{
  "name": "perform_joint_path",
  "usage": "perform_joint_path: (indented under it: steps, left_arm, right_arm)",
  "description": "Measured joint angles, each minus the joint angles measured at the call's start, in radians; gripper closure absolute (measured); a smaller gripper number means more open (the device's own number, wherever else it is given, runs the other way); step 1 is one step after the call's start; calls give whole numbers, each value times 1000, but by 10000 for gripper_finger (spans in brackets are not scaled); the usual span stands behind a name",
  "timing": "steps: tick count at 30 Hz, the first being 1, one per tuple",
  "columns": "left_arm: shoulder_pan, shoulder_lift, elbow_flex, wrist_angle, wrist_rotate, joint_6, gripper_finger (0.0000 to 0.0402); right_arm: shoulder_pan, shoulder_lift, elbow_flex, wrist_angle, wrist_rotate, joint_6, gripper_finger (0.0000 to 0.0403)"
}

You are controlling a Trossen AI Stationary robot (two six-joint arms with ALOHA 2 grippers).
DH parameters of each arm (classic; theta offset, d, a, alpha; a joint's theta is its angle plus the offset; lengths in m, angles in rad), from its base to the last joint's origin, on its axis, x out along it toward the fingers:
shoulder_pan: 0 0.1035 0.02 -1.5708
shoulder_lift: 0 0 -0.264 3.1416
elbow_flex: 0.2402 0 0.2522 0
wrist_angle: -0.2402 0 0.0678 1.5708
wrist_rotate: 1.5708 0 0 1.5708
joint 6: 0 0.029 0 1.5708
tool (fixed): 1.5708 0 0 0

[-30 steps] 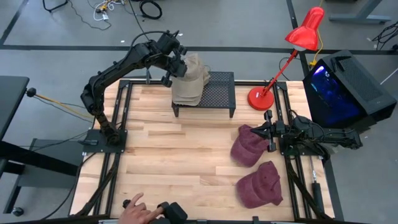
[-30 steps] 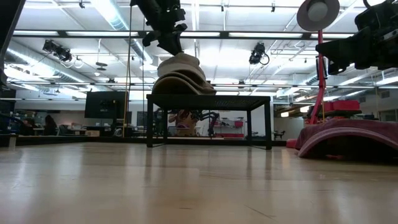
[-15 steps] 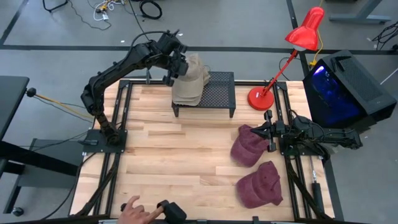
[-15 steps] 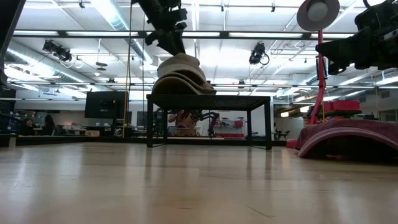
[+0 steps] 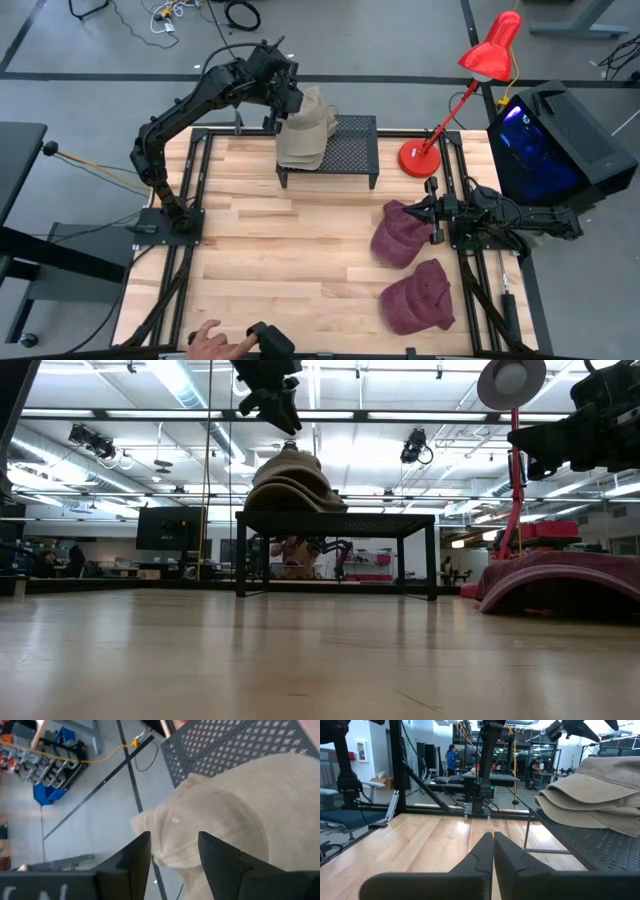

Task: Pick & Place hat
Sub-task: Put the top red cap on the shelf

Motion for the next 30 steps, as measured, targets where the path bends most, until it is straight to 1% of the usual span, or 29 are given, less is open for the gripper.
perform_joint_path:
  steps: [3,7,12,17,20,24,30]
  left_arm:
    - [0,0,11,-3,-17,-15,229]
    - [-7,-1,15,-2,-6,-82,229]
    - [-26,-1,15,-19,-3,-195,229]
    - [-73,-1,15,-42,-28,-348,234]
    - [-98,-10,15,-77,-36,-425,248]
    - [-134,-33,14,-110,-41,-494,280]
    - [-195,-39,14,-114,-22,-535,332]
  right_arm:
    - [0,0,0,0,0,0,387]
    - [0,0,0,0,0,0,387]
    - [0,0,0,0,0,0,387]
    - [0,0,0,0,0,0,387]
    - [0,0,0,0,0,0,387]
    - [0,0,0,0,0,0,387]
    - [0,0,0,0,0,0,387]
